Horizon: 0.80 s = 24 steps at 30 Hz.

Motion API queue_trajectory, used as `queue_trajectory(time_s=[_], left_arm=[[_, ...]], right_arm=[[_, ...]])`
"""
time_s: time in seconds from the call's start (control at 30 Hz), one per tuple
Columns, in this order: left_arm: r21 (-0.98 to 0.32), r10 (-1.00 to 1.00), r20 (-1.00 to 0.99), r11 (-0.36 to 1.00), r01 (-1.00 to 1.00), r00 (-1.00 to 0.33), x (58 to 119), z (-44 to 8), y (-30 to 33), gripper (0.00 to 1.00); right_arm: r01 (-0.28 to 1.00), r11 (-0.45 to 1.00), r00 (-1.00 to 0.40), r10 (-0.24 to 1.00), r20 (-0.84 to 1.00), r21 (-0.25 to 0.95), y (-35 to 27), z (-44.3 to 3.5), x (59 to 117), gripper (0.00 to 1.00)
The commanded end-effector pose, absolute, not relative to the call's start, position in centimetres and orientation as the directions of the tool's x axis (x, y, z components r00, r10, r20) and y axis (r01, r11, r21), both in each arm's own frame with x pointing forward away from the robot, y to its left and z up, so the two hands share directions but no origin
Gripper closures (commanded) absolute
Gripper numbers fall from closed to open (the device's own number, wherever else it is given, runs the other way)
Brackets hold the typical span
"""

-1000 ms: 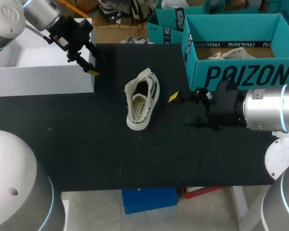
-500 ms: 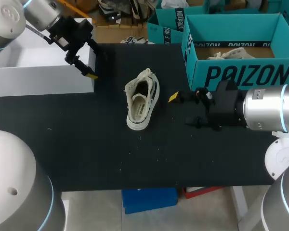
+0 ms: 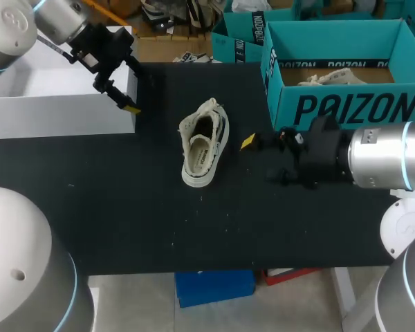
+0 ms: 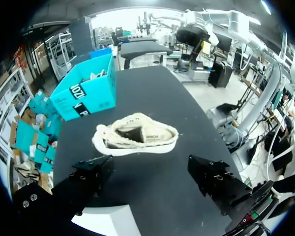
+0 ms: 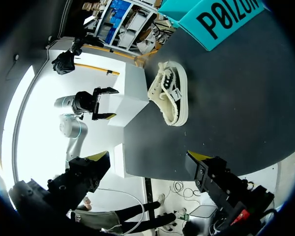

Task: Take the shoe out of the shoebox, open the shoe tongue, remove and reinsert the insole, then place the shoe into the shoebox

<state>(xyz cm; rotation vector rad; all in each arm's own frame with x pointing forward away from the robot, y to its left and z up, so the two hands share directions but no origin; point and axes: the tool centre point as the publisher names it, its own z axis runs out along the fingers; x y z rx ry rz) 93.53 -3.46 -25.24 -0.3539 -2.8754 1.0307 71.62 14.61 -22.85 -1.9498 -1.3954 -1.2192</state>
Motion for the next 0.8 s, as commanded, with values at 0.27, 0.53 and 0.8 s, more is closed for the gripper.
queue_trajectory(time_s=[0.27,0.53,0.8], left_arm=[[-0.631,0.236,-0.015,0.752,0.193,-0.972,93.4,-25.2,-3.4,0.00],[-0.631,0.236,-0.015,0.752,0.193,-0.972,93.4,-25.2,-3.4,0.00],[-0.631,0.236,-0.015,0.752,0.193,-0.972,93.4,-25.2,-3.4,0.00]], right_arm=[[0.966,-0.227,0.100,0.773,0.626,0.126,15.7,-22.1,73.9,0.00],[0.999,-0.028,0.019,0.949,0.316,0.025,15.5,-23.1,76.0,0.00],[0.997,0.077,-0.073,0.992,0.104,-0.029,15.2,-24.5,79.2,0.00]])
